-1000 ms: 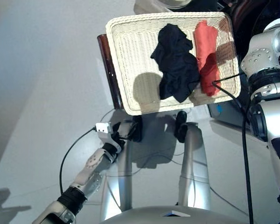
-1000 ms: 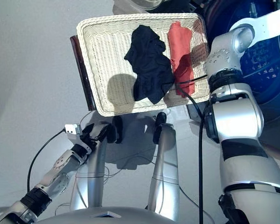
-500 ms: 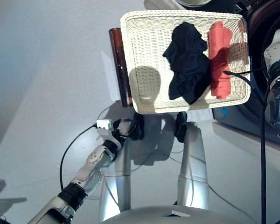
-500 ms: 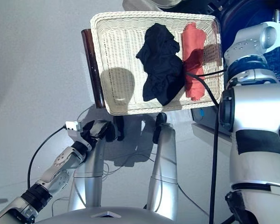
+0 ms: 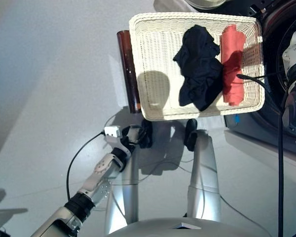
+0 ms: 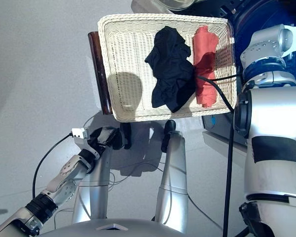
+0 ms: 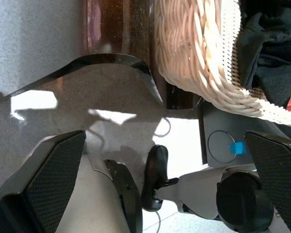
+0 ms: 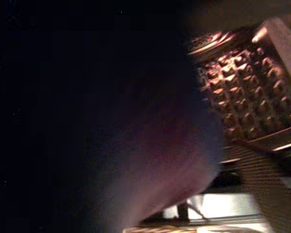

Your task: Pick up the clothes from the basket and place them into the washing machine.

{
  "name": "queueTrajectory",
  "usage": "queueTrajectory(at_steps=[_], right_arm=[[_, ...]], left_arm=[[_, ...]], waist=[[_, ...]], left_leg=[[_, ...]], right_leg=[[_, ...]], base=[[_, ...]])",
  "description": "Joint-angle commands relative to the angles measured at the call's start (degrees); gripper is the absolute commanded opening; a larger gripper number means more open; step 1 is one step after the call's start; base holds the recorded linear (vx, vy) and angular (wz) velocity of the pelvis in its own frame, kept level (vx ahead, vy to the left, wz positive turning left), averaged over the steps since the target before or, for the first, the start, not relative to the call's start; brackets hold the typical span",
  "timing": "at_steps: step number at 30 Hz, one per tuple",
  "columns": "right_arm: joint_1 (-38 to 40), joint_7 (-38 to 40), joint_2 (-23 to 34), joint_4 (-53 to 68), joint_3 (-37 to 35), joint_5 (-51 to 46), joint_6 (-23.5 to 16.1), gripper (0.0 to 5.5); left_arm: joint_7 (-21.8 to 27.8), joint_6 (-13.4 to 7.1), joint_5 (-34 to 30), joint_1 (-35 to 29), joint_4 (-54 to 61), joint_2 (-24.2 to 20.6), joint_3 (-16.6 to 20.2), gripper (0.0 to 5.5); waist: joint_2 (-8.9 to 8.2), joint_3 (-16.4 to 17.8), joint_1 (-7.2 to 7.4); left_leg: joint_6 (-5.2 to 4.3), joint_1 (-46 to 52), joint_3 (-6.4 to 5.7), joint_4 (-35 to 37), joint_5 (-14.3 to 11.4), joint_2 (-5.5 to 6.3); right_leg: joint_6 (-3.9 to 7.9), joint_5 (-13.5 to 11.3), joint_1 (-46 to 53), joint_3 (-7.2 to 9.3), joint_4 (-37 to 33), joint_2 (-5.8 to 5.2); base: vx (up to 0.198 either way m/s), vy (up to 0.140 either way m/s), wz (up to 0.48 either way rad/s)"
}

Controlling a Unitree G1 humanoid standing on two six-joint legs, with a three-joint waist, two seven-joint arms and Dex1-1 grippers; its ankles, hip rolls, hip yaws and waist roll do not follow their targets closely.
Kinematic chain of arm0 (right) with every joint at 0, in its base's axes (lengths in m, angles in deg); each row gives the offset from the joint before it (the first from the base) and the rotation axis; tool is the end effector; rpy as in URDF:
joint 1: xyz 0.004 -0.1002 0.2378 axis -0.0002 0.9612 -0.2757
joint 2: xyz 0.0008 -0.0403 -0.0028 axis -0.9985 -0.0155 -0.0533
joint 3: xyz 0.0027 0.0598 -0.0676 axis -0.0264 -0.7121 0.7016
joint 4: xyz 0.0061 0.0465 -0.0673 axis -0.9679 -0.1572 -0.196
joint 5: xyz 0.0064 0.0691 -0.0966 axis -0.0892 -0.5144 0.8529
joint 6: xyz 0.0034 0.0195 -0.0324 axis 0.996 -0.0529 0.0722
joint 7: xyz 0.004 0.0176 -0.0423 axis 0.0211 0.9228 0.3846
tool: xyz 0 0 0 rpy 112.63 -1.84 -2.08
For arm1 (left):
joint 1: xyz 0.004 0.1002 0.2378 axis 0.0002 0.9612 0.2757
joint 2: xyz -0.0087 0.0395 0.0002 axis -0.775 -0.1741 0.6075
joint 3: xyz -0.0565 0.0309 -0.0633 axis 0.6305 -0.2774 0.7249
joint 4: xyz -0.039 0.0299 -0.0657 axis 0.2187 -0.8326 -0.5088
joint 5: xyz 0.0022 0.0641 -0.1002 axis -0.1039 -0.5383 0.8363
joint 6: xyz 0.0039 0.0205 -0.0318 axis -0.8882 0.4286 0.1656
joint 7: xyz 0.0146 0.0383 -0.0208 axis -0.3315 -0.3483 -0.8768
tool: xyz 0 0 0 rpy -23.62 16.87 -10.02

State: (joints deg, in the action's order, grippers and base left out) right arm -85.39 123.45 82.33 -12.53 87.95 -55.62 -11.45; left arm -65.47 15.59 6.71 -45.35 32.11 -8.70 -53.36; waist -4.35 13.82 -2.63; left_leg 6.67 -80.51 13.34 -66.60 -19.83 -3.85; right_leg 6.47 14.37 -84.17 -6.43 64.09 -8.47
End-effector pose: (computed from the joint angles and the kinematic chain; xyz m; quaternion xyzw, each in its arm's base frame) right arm 0.3572 -0.2777 0.3020 0.4024 -0.1554 -0.4595 0.7764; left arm 0.2120 0.1475 0.0183 -0.2228 0.0820 -0.2069 0.9491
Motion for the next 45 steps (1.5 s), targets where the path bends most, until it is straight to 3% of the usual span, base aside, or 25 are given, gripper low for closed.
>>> queueTrajectory(at_steps=[1,6,12,20,31,40,45], right_arm=[[-2.39,-4.96,9.07,10.73,7.37,2.32,-2.27,5.50],[0.63,-5.46,6.42,20.18,11.60,10.57,-1.64,5.50],[11.51,-6.69,4.41,40.41,14.62,21.54,-0.98,5.50],[23.85,-11.06,7.39,62.33,15.94,30.79,-0.30,5.50],[32.51,-18.09,13.24,76.97,18.94,43.14,1.76,5.50],[39.22,-24.54,12.16,81.93,20.90,41.22,2.36,5.50],[44.39,-23.88,10.63,81.84,18.23,43.28,2.58,5.50]], left_arm=[[-0.12,-0.57,0.80,2.12,-0.23,2.98,-2.51,5.50],[-0.68,-1.67,0.51,1.70,-0.52,3.07,-0.58,5.50],[-1.95,-3.01,0.84,1.45,-0.54,4.36,2.73,5.50],[-1.99,-3.89,1.12,2.70,0.33,4.60,6.80,5.50],[0.11,-4.35,0.60,4.98,0.47,4.03,9.58,5.50],[0.65,-4.74,-0.62,5.23,1.31,3.67,10.68,5.50],[0.72,-5.66,-1.20,5.56,3.18,3.76,11.79,5.50]], waist=[[3.51,0.01,1.56],[3.06,0.44,2.11],[2.52,0.99,3.35],[2.43,0.91,4.08],[2.00,0.38,4.12],[1.89,0.33,4.04],[2.18,0.19,3.91]], left_leg=[[-6.32,0.46,-8.30,5.93,4.60,1.74],[-6.22,0.96,-7.94,6.39,4.96,1.41],[-6.06,1.41,-7.53,6.82,5.44,1.13],[-5.83,2.07,-6.93,7.73,5.93,0.95],[-5.58,3.05,-6.86,8.18,5.81,0.67],[-5.53,3.77,-6.71,8.57,5.95,0.69],[-5.62,4.01,-6.82,9.19,6.18,0.73]], right_leg=[[-4.37,-4.66,3.68,5.76,-4.99,1.27],[-4.41,-5.05,4.04,5.55,-5.54,1.43],[-4.51,-5.65,4.58,5.51,-6.33,1.55],[-4.38,-5.79,5.06,5.38,-7.20,1.25],[-4.14,-5.37,6.01,5.30,-7.62,0.98],[-4.11,-5.57,6.63,5.30,-7.98,0.89],[-4.12,-5.62,6.90,5.51,-8.31,0.78]], base=[[0.000,0.000,0.000],[0.000,0.000,0.000],[-0.005,0.002,-0.093],[0.002,0.000,-0.294],[0.000,0.000,0.000],[0.000,0.000,0.000],[0.000,0.000,0.000]])
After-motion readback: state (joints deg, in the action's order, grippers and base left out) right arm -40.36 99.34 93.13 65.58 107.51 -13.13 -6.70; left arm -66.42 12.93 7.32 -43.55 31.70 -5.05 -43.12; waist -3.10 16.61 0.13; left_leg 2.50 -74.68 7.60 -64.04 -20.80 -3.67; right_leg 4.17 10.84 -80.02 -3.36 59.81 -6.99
